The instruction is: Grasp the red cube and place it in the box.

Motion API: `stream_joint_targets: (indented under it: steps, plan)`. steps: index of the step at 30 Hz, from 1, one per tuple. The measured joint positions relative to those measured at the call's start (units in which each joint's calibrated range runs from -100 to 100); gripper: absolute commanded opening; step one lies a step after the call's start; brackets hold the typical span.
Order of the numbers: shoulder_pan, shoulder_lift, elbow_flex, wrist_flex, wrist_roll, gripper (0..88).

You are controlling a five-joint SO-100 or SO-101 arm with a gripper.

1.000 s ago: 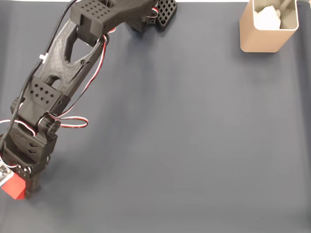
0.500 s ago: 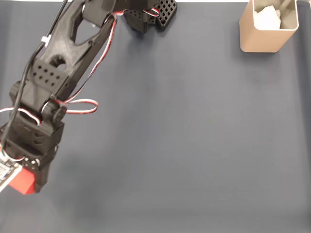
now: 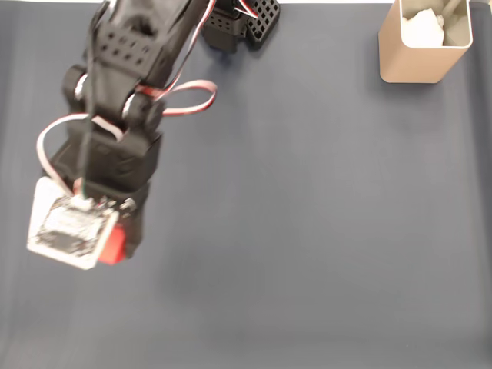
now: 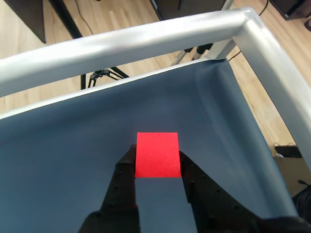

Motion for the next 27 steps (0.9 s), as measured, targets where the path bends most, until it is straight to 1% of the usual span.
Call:
stream_joint_targets:
  steps: [10, 18, 27]
  plan:
    - [-8.46, -15.72, 12.21, 1.67, 1.61, 1.2]
    - [-17.8, -27.88, 19.26, 5.89, 1.56, 1.2]
    - [-28.78, -38.56, 26.4, 8.04, 1.71, 1.0]
